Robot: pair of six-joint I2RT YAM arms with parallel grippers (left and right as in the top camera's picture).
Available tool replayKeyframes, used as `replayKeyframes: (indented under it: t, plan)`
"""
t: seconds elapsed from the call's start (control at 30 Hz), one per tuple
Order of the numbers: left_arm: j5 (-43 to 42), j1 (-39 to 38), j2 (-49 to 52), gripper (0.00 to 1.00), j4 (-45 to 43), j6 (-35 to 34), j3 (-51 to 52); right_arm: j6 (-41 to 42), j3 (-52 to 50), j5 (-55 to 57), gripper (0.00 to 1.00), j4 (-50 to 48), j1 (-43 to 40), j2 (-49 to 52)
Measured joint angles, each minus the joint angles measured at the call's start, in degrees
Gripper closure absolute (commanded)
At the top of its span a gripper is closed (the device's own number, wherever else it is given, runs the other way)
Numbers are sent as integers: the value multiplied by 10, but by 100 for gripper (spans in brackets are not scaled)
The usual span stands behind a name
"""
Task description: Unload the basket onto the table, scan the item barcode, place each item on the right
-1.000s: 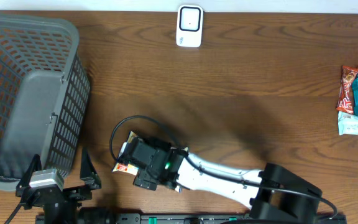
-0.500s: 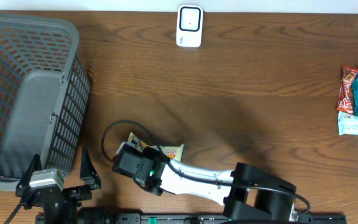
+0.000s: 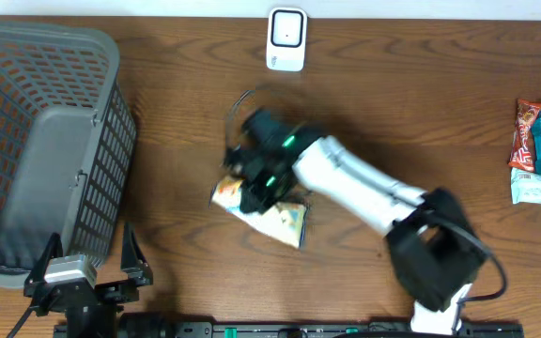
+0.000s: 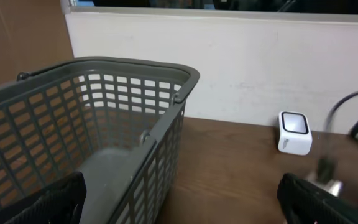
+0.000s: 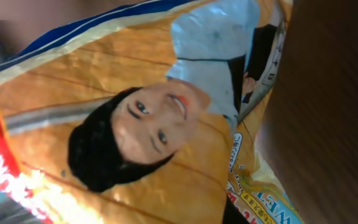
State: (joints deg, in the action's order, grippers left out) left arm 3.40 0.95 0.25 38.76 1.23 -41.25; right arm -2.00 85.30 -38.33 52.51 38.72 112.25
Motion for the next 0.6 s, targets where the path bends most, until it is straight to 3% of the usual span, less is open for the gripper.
replayKeyframes:
  t: [0.27,0.6]
  plan:
    - [0,0,0,2,0,0,0,-57,-7,-337,99,75,-179,-5]
    - [0,0,0,2,0,0,0,117,-10,-462,99,225,-237,-5]
